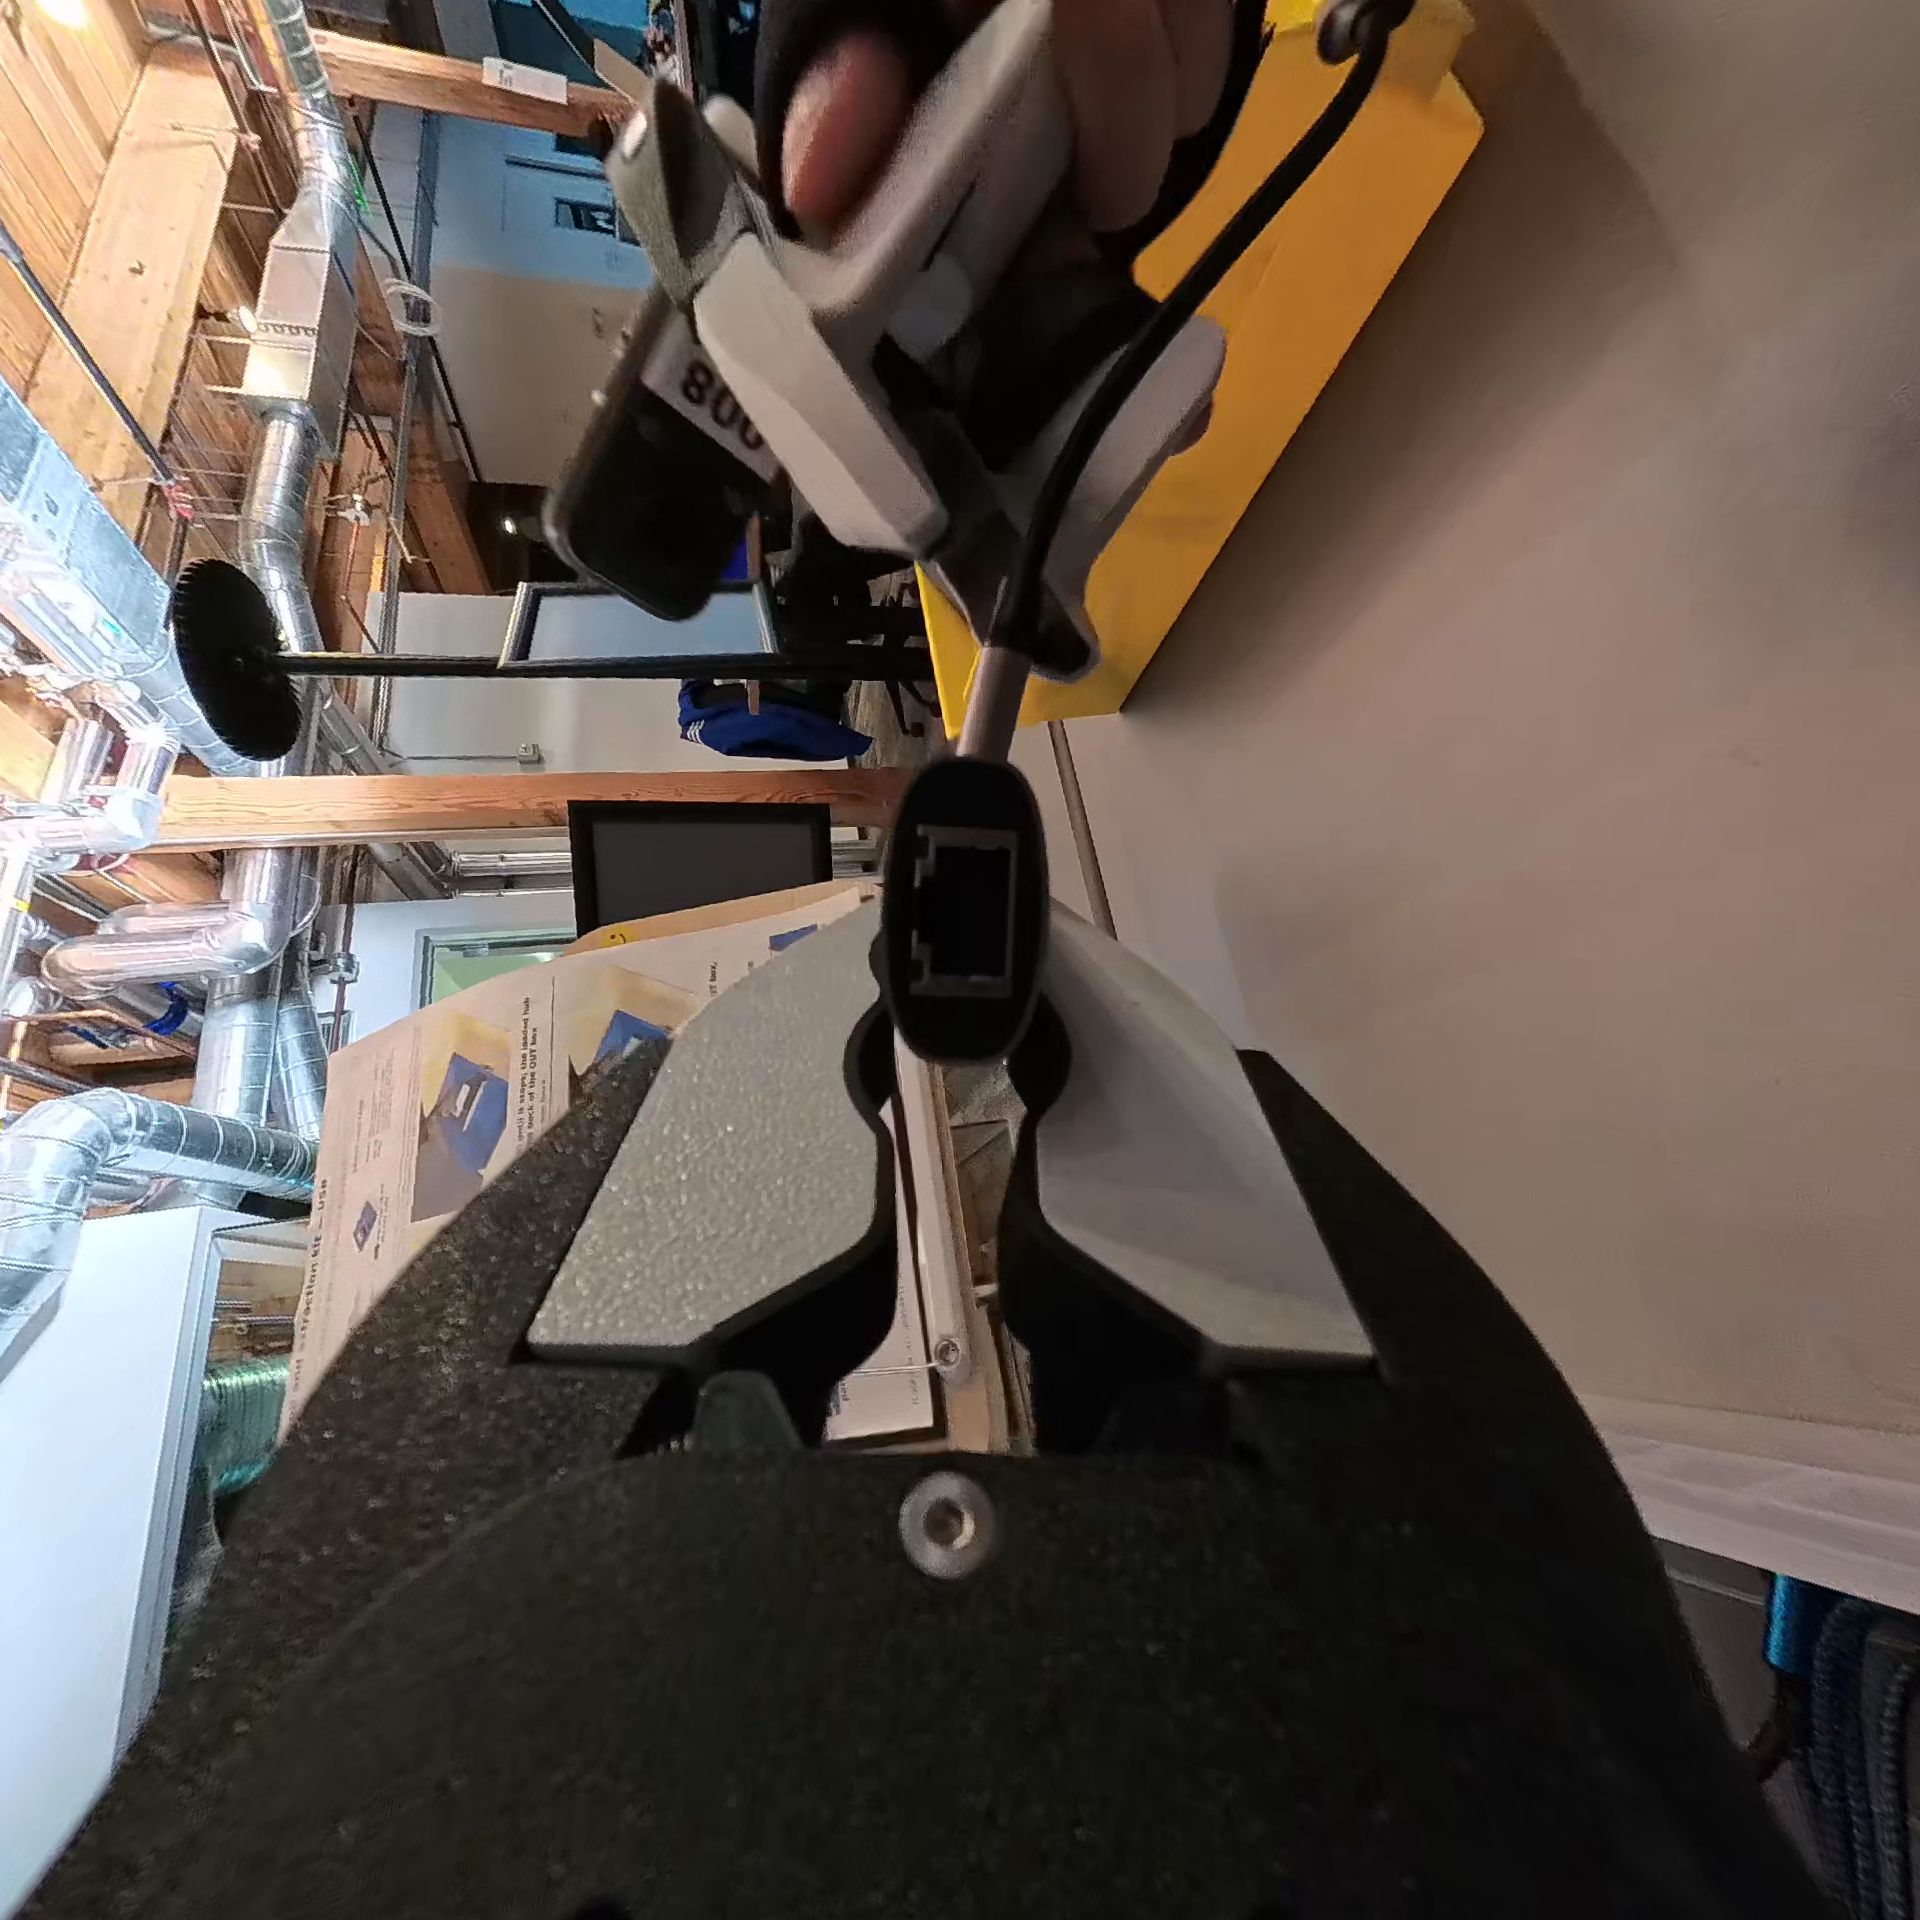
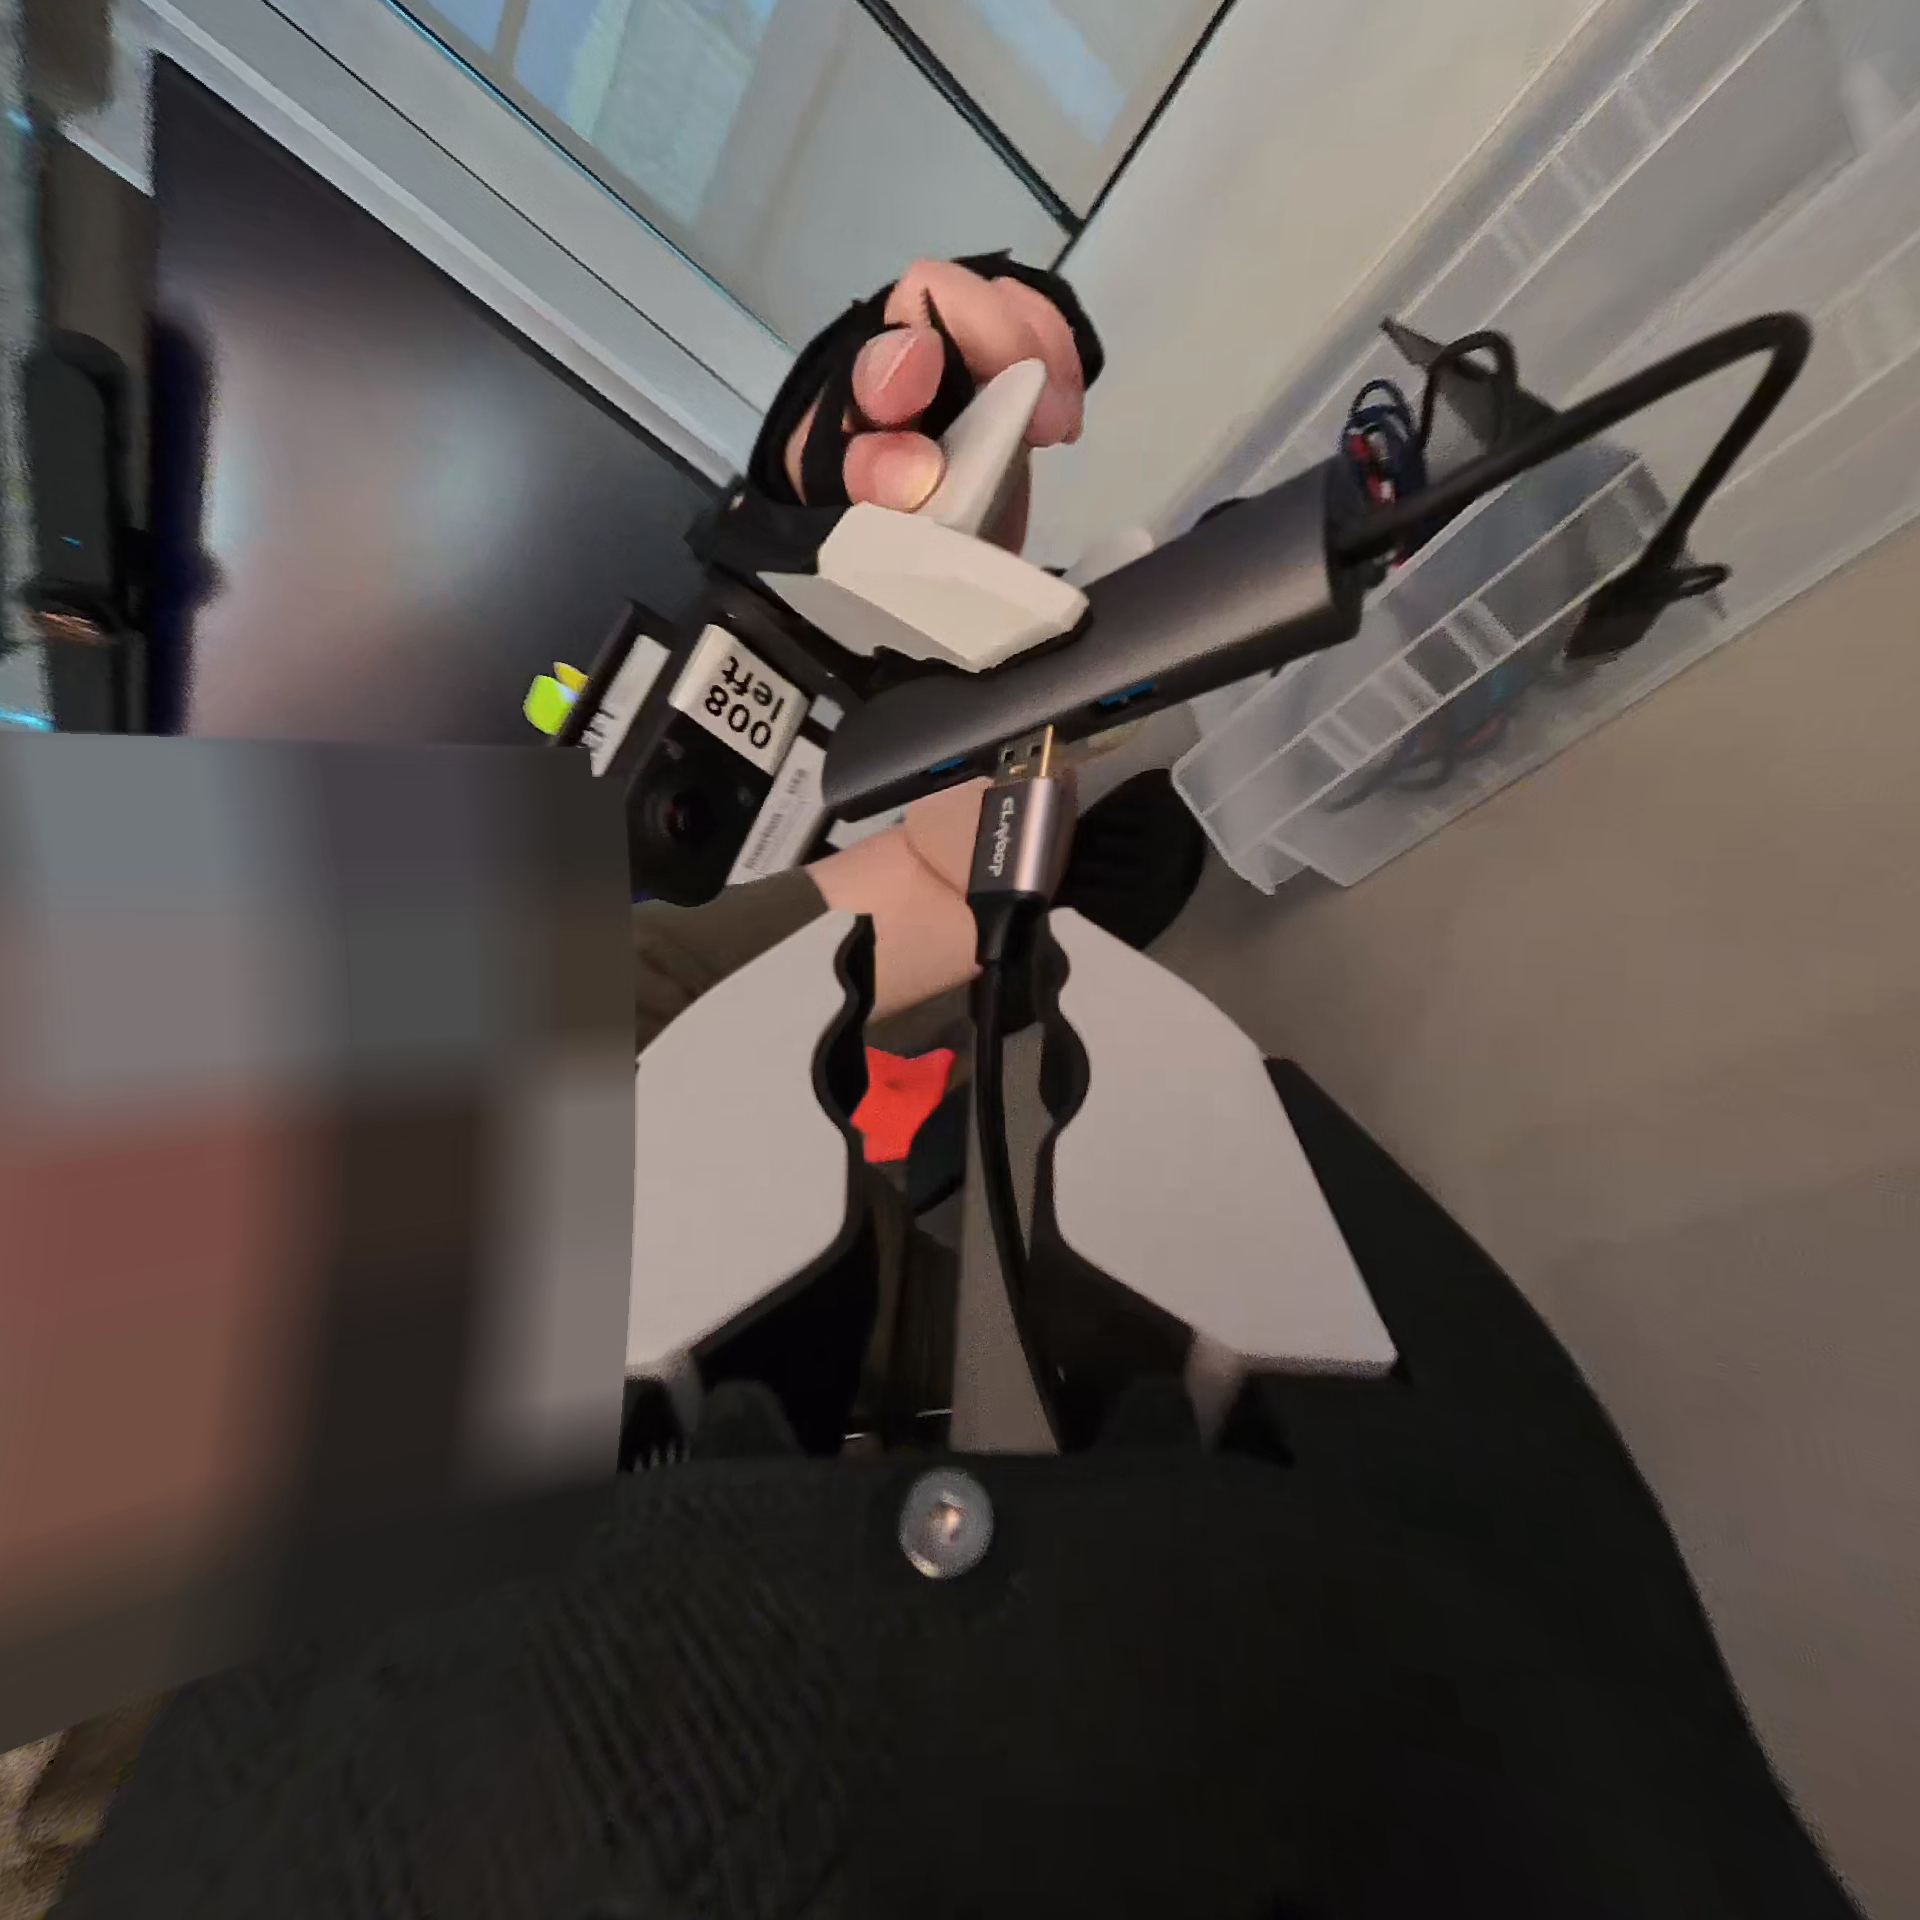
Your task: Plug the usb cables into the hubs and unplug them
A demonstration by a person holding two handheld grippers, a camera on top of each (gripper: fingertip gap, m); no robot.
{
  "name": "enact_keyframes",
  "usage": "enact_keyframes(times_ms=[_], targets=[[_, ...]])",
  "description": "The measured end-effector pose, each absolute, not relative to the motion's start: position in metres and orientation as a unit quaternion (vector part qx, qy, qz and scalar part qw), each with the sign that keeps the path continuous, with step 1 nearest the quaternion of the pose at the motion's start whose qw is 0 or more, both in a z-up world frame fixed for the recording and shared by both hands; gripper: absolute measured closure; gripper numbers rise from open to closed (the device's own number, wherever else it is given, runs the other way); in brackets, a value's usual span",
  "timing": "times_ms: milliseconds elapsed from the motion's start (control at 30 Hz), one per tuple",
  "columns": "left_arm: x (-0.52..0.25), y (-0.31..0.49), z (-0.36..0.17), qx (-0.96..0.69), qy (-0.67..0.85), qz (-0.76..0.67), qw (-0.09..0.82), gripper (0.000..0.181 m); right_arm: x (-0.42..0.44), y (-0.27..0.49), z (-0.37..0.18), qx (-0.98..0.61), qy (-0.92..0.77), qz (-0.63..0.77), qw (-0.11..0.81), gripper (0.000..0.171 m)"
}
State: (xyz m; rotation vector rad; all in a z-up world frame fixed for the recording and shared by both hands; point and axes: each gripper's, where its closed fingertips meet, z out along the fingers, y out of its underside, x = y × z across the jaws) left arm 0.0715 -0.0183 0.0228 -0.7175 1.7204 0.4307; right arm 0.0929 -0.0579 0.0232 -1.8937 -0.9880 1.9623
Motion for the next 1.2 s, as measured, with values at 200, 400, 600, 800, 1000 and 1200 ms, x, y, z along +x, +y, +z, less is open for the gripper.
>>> enact_keyframes(times_ms=[200, 400, 600, 800, 1000, 1200], targets=[[0.072, -0.015, 0.021, -0.317, 0.731, 0.187, 0.575, 0.164, 0.092, -0.054, 0.019, -0.68, -0.373, 0.603, 0.186, 0.143], [0.074, -0.014, 0.022, -0.325, 0.727, 0.185, 0.576, 0.164, 0.093, -0.052, 0.018, -0.697, -0.394, 0.556, 0.224, 0.149], [0.075, -0.013, 0.02, -0.331, 0.727, 0.186, 0.573, 0.164, 0.094, -0.049, 0.013, -0.714, -0.409, 0.51, 0.25, 0.153], [0.076, -0.011, 0.017, -0.338, 0.728, 0.187, 0.566, 0.164, 0.095, -0.045, 0.008, -0.728, -0.431, 0.452, 0.284, 0.153], [0.077, -0.011, 0.016, -0.341, 0.727, 0.187, 0.566, 0.164, 0.096, -0.044, 0.007, -0.732, -0.441, 0.422, 0.302, 0.154], [0.078, -0.011, 0.013, -0.339, 0.732, 0.191, 0.56, 0.164, 0.098, -0.041, 0.002, -0.74, -0.457, 0.381, 0.313, 0.159]])
